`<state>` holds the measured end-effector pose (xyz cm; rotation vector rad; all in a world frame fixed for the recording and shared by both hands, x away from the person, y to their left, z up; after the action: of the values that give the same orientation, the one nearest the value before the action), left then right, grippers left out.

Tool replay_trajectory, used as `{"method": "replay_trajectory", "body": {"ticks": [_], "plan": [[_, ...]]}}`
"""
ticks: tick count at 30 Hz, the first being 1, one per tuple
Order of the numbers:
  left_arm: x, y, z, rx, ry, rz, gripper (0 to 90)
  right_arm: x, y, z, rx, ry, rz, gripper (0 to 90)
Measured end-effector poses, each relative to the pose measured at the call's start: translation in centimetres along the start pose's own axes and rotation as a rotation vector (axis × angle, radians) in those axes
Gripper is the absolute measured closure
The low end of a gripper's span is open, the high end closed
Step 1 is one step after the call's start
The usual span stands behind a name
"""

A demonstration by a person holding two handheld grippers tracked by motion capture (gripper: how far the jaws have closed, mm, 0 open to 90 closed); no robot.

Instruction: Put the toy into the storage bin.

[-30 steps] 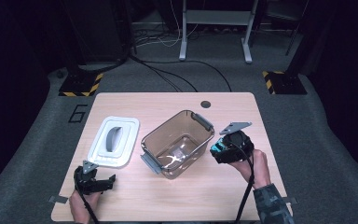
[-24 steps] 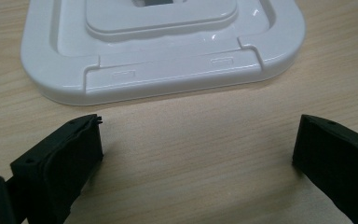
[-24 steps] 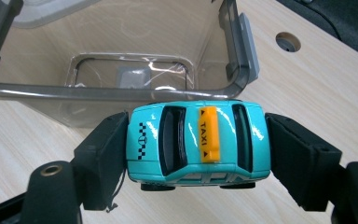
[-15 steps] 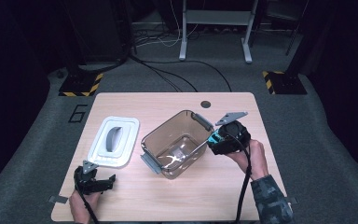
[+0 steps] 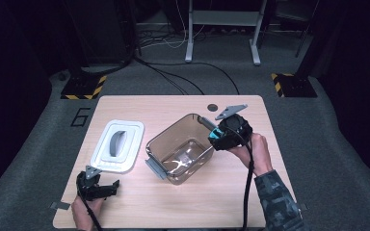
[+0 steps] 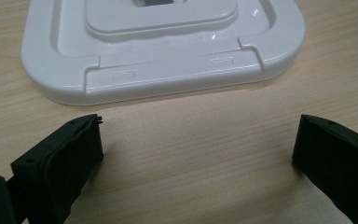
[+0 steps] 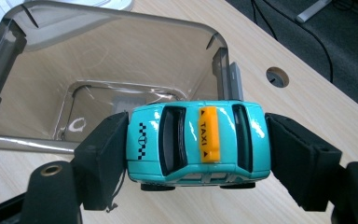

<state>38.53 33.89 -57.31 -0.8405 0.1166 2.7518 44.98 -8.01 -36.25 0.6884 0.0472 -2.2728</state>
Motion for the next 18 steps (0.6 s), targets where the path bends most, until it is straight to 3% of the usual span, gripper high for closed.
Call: {"method": "replay_trajectory", "body": {"ticks": [16, 18], "plan": [[0.0, 0.0, 0.0, 0.000, 0.000, 0.001, 1.1, -2.9, -0.4, -0.1, -0.009, 0.002, 0.030, 24.4], [0.0, 0.0, 0.0, 0.000, 0.001, 0.002, 1.1, -3.3, -0.4, -0.2, -0.014, 0.004, 0.055, 24.5]]}}
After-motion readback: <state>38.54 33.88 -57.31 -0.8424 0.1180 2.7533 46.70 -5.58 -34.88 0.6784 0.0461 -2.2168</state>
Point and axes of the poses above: each handheld gripper's, and its own axes: z roughly backward along the jaws, x roughly out of its underside, y roughly to its right, the point moved 6 cm from there along -z, roughly forward along the jaws, and after that the axes turned 12 degrees about -y, right-handed, at the moved point
